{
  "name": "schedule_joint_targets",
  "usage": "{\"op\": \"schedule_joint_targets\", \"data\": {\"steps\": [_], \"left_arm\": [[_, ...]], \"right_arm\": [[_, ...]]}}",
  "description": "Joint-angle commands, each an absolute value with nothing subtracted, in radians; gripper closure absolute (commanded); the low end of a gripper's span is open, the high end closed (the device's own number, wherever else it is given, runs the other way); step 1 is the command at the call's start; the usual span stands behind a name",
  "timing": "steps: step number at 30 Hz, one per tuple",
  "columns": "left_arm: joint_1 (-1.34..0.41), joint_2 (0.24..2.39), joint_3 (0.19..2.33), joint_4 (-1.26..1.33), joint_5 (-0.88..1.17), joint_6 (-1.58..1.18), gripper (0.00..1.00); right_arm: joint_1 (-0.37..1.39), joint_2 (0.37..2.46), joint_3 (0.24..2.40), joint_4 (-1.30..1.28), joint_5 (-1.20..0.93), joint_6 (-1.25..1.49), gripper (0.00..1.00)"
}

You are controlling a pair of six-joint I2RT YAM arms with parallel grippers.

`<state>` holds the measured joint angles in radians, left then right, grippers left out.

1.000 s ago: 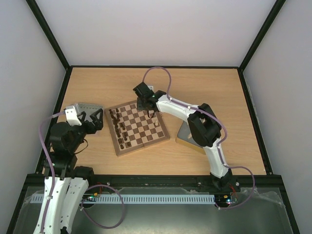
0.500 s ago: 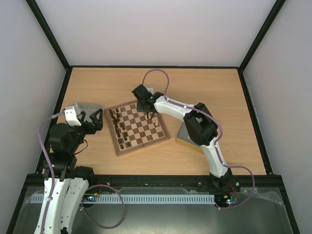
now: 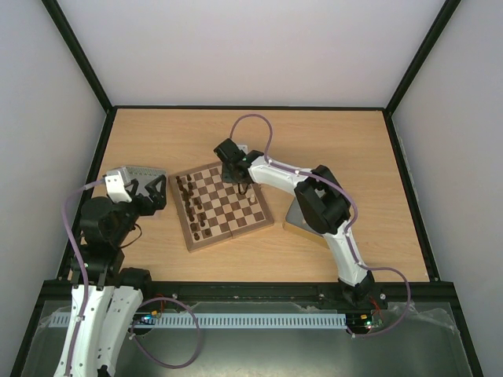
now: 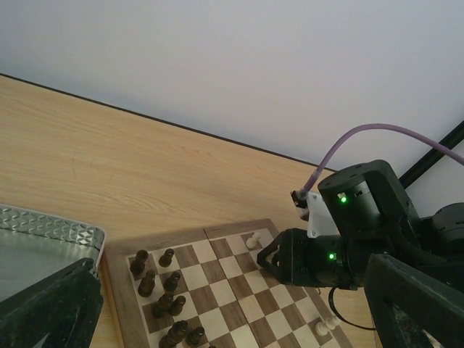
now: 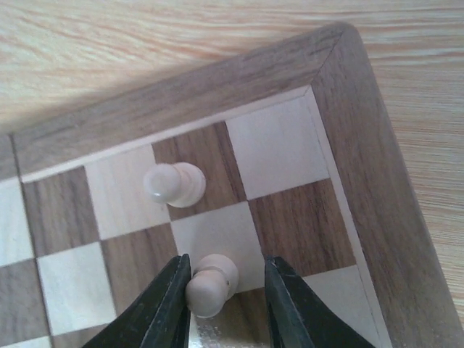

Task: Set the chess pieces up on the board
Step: Place the chess piece on the chessboard, then pick up the chess piece from the storage box.

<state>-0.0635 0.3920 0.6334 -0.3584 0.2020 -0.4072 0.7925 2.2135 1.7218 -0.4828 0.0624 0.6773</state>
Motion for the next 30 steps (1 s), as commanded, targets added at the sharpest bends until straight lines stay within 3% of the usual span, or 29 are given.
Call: {"op": "schedule_joint_targets", "data": {"steps": [1,12,24,30], "left_arm": [[-0.069,0.397,0.627,-0.344,0.206,-0.396,0.00],[-0.086,0.433,0.631,-0.348,0.220,-0.398,0.00],[-0.086,0.475,0.630,-0.320,0.256,-0.399,0.00],[-0.086,0.544,0.640,-0.239,0.286,-0.421,0.00]], "right_arm": [[0.798,2.168,1.693,-0.464,0.074,0.673,0.70],[0.795,1.909,1.590,-0.440,0.104,0.695,0.56],[0.713,1.329,1.064,-0.534,0.303,0.759,0.60],[0.618,1.193,0.830,-0.543,0.265,0.786,0.63]]}}
